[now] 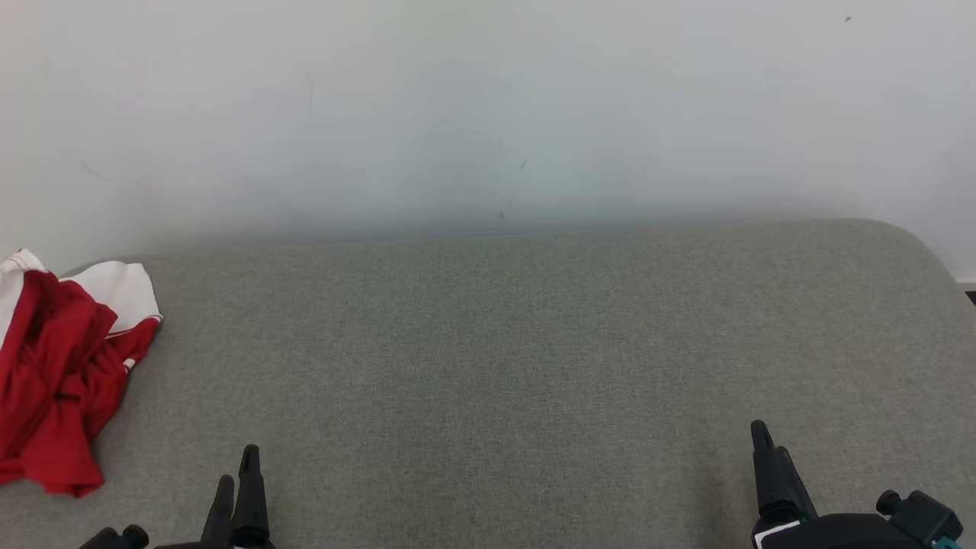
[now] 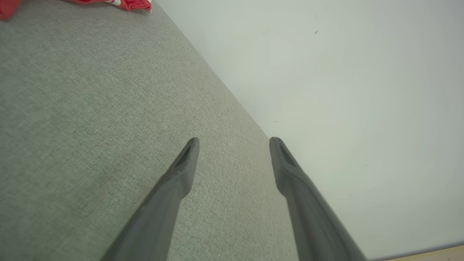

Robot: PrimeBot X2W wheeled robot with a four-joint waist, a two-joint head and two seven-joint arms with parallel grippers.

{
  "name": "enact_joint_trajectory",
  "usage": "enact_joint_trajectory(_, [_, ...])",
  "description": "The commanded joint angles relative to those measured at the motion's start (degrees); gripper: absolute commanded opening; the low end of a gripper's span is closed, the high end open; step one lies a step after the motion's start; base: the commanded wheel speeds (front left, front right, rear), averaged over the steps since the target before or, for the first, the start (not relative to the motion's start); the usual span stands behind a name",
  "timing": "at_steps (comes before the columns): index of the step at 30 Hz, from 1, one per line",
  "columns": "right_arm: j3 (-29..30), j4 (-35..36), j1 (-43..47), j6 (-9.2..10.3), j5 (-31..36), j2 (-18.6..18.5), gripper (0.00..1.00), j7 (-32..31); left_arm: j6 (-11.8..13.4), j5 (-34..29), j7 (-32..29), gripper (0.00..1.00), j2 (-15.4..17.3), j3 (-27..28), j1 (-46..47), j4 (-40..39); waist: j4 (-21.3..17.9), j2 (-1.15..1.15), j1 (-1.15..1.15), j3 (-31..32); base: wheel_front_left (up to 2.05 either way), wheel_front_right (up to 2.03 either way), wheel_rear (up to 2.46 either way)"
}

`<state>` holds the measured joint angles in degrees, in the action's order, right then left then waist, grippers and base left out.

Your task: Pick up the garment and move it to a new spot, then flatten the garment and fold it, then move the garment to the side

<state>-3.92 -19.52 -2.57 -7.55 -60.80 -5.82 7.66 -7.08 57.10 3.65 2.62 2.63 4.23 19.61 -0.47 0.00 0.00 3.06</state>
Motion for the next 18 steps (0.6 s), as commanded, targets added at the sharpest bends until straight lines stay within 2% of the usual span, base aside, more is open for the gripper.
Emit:
enact_joint_trajectory(1, [0.2, 0.3, -1.2, 0.04, 2.7, 0.0, 1.00, 0.3, -0.2, -2.7, 0.7, 1.00, 0.2, 0.0, -0.1, -1.1, 0.0, 0.00, 0.00, 0.2, 0.00, 0.00, 0.00])
enact_joint_trajectory(10, [0.4, 0.4, -0.7, 0.05, 14.1, 0.5, 1.00, -1.3, -0.2, -12.1, 2.3, 1.00, 0.2, -0.9, -1.7, -1.6, 0.0, 0.00, 0.00, 1.1, 0.00, 0.00, 0.00])
enact_joint_trajectory(18, [0.7, 1.0, 0.4, 0.06, 20.7, 0.8, 1.00, -2.7, -0.3, -18.4, 3.7, 1.00, 0.8, -1.2, -2.2, -1.1, 0.2, 0.00, 0.00, 1.9, 0.00, 0.00, 0.00])
